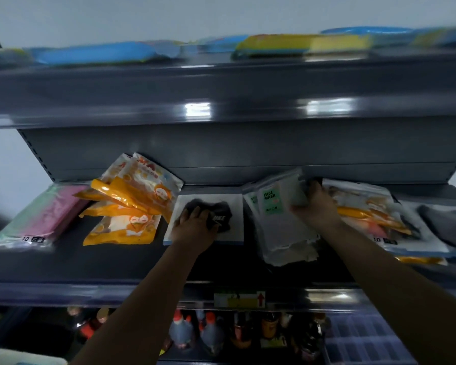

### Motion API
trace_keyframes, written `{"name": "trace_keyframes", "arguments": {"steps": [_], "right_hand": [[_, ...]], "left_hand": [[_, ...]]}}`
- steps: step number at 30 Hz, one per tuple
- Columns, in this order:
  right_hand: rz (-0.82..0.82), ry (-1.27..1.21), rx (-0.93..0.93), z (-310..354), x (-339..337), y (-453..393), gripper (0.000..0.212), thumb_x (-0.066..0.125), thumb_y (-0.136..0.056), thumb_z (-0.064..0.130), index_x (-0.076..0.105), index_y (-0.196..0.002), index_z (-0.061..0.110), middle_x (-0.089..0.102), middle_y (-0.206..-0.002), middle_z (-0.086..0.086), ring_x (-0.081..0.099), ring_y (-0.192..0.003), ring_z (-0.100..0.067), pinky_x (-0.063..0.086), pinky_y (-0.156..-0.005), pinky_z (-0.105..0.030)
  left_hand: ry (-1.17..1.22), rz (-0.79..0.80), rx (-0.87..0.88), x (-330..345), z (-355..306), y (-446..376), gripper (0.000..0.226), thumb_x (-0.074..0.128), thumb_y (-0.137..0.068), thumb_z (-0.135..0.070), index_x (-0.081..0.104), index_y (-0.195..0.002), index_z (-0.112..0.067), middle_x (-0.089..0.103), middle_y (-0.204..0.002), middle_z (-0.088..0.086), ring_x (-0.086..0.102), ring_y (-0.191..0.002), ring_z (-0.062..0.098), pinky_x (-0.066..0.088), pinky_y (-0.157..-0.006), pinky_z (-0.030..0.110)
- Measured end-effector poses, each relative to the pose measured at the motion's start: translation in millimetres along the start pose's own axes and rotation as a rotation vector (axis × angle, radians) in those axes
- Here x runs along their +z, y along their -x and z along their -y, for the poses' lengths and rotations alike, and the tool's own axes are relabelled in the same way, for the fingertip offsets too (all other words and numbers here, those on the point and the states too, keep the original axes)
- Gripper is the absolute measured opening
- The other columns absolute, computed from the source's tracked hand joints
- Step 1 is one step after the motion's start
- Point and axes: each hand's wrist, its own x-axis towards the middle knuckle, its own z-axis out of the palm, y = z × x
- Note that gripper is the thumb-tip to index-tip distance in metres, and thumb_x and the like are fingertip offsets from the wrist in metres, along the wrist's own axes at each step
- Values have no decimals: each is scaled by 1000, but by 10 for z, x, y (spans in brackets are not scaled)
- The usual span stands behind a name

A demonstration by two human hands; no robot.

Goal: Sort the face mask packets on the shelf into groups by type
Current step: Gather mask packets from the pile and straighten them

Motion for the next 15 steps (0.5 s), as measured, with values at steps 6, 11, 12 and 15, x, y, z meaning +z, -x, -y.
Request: {"name": "trace_keyframes", "arguments": {"steps": [6, 11, 12, 15], "right_hand": [[172, 521, -338, 82, 99, 217, 67, 46, -93, 43, 20, -149, 16, 21, -154, -8, 18, -141, -30, 25, -109, -41], [335, 576, -355, -21, 185, 184, 65, 50, -88, 48, 32, -140, 15, 31, -148, -7, 29, -137, -27, 30, -103, -40], [324, 548, -364, -24, 161, 170, 65, 50, -88, 48, 32, -140, 14, 31, -149, -8, 29, -138, -27, 31, -104, -40], [208, 455, -410, -54, 28, 143, 57, 47, -92, 43, 38, -139, 13, 38, -146, -8, 37, -133, -28, 35, -101, -38]], "left_hand": [[-32, -99, -14, 18, -259, 110, 50, 34, -98, -40, 31, -145, -21, 26, -155, 3, 17, -144, 27, 15, -118, 42], [-32, -106, 111, 82, -601, 185, 54, 29, -97, -47, 30, -146, -24, 28, -155, 1, 22, -143, 27, 15, -116, 46], [-25, -129, 135, 61, -684, 186, 56, 27, -95, -48, 32, -145, -22, 29, -154, 2, 24, -142, 27, 17, -115, 46], [-74, -165, 197, -29, -948, 172, 61, 26, -90, -48, 35, -143, -20, 33, -152, 4, 29, -140, 28, 22, -113, 43]]}}
